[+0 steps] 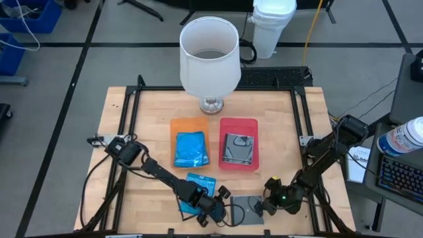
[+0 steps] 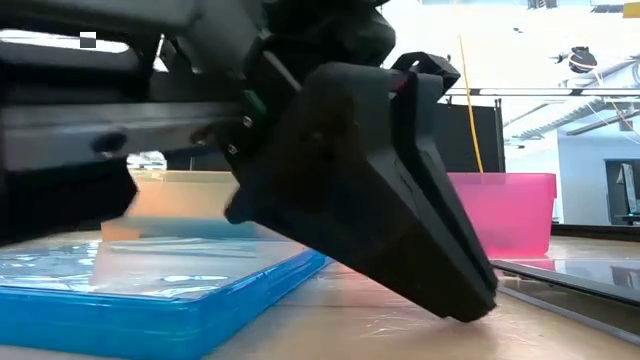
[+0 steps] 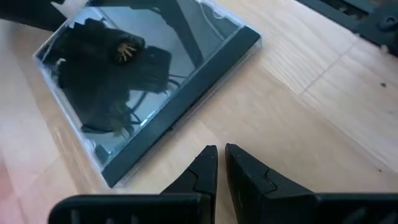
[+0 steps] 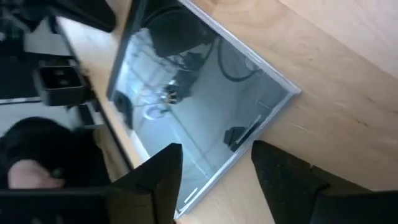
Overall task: Pick & place jewel cases by type
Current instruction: Put the black CD case into the red bin
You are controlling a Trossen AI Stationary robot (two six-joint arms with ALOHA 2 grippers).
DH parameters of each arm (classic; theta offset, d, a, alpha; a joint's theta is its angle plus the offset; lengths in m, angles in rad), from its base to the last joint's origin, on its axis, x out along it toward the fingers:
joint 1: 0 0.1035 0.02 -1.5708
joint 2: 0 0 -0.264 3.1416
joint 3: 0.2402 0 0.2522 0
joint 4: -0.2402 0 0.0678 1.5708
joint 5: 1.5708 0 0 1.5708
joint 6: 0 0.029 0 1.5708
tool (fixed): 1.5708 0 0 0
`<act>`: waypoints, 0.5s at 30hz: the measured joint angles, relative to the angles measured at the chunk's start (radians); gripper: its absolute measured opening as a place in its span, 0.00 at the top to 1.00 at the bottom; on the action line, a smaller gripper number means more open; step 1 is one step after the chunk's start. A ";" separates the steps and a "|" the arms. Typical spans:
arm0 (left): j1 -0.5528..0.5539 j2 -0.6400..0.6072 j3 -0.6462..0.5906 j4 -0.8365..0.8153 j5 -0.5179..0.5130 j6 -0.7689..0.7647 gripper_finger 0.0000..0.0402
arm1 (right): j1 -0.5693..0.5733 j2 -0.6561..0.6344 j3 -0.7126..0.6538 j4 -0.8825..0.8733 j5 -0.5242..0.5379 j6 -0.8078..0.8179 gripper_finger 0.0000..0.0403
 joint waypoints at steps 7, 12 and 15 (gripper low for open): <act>0.013 0.048 0.004 0.045 -0.010 0.007 0.90 | -0.028 0.003 -0.035 0.103 0.020 -0.062 0.54; 0.019 0.054 0.004 0.060 -0.013 0.006 0.90 | -0.047 0.003 -0.037 0.117 0.018 -0.110 0.54; 0.018 0.056 0.003 0.076 -0.023 0.006 0.90 | -0.053 0.004 -0.037 0.127 0.019 -0.132 0.54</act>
